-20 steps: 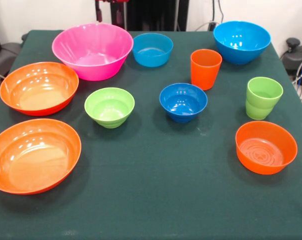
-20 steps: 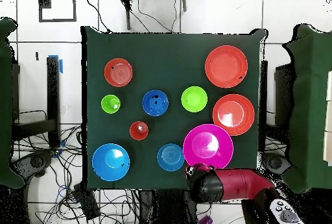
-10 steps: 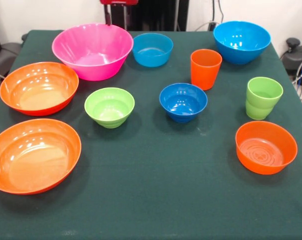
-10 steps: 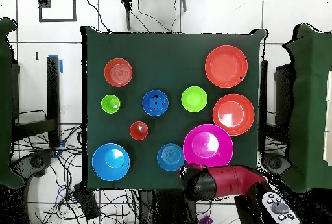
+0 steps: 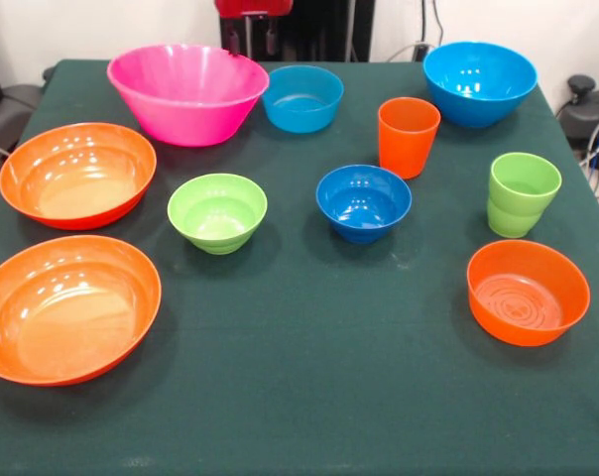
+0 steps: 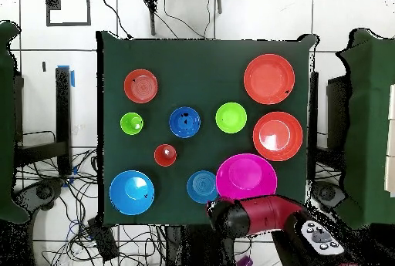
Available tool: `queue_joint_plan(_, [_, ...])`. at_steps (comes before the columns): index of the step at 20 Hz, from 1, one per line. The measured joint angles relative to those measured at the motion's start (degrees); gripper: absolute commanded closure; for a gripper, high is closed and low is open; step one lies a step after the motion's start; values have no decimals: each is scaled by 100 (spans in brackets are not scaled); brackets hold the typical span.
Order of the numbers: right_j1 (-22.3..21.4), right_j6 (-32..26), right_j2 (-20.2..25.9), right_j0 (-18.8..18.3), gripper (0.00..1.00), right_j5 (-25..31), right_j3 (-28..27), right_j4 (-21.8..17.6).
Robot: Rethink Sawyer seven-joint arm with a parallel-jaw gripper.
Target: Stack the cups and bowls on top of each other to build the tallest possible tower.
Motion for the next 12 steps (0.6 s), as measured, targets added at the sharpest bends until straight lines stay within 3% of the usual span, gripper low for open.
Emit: queue_joint_plan(12, [529, 0, -122, 307, 0, -94, -188, -370])
